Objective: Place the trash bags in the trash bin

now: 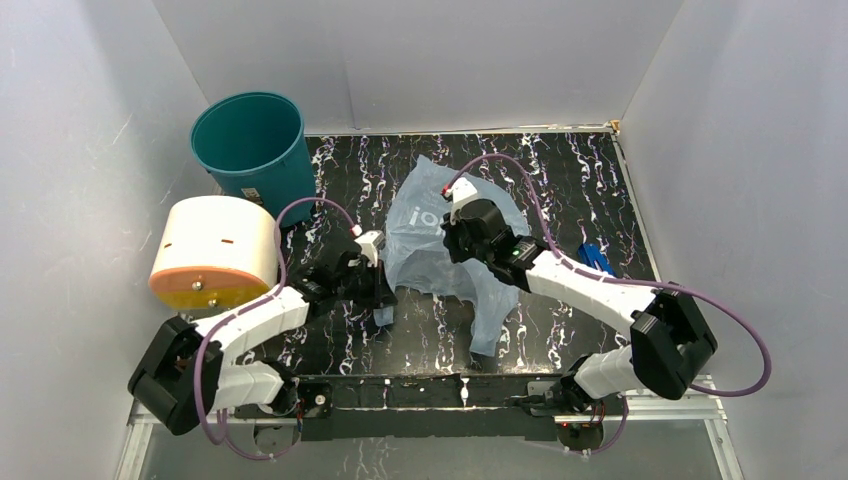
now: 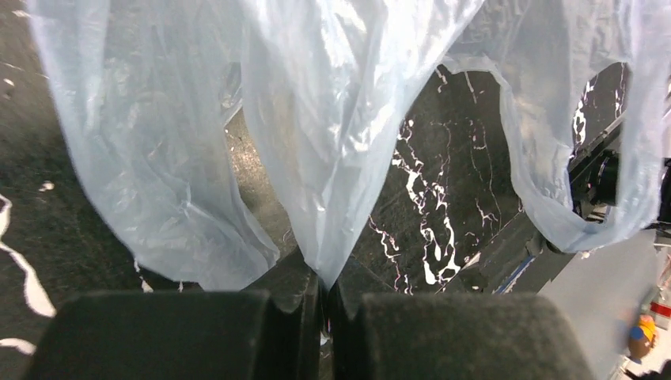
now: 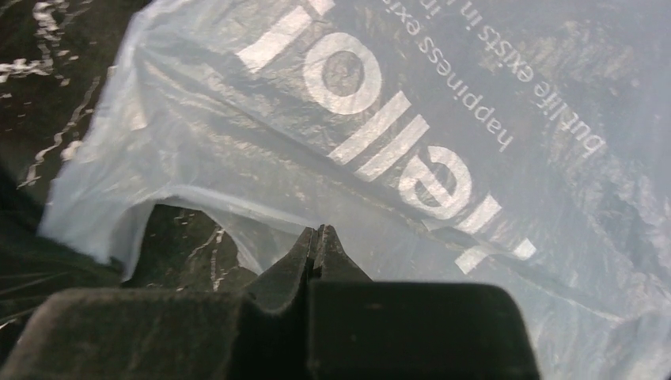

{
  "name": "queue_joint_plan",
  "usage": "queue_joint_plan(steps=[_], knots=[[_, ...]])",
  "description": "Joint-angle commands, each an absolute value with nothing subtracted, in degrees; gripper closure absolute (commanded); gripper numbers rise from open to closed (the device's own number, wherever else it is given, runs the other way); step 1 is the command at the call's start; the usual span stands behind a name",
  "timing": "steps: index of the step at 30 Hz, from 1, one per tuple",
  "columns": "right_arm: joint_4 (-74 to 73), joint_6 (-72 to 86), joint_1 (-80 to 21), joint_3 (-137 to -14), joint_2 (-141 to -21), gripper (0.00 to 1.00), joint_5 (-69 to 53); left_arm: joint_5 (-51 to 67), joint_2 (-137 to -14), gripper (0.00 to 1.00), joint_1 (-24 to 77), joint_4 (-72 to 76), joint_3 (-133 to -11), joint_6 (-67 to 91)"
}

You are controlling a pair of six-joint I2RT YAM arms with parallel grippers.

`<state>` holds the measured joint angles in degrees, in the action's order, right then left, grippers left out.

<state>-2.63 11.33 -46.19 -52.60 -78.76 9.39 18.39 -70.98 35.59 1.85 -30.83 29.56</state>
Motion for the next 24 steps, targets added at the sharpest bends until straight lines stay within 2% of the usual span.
queue_joint_plan(steps=[1,5,7,9,12,17,24], knots=[[-4.60,11.55,-43.83,-52.95,-77.96,1.00,17.00,14.61,-64.68,1.00,35.65,-4.84,-34.92,25.31],[-3.88,9.98,-41.10,-51.30,-76.24,1.00,12.12,15.25,-59.66,1.00,33.55,-10.59,-37.58,22.60],[-2.47,6.48,-41.05,-50.58,-74.87,0.99,4.53,19.72,-58.65,1.00,32.24,-11.01,-39.12,22.02],[-1.95,4.16,-41.10,-50.48,-73.98,0.93,-4.05,23.13,-59.33,1.00,31.91,-11.33,-41.01,21.89],[-1.52,3.31,-41.33,-50.60,-73.11,0.72,-12.30,27.09,-61.67,1.00,31.90,-10.52,-43.18,22.44],[3.11,-1.90,-44.52,-47.73,-71.71,0.37,-11.95,30.23,-63.77,1.00,31.90,-9.69,-44.48,22.54],[14.30,-21.19,-51.35,-41.92,-70.29,0.33,-5.00,32.05,-64.12,1.00,31.90,-11.61,-45.67,21.37]])
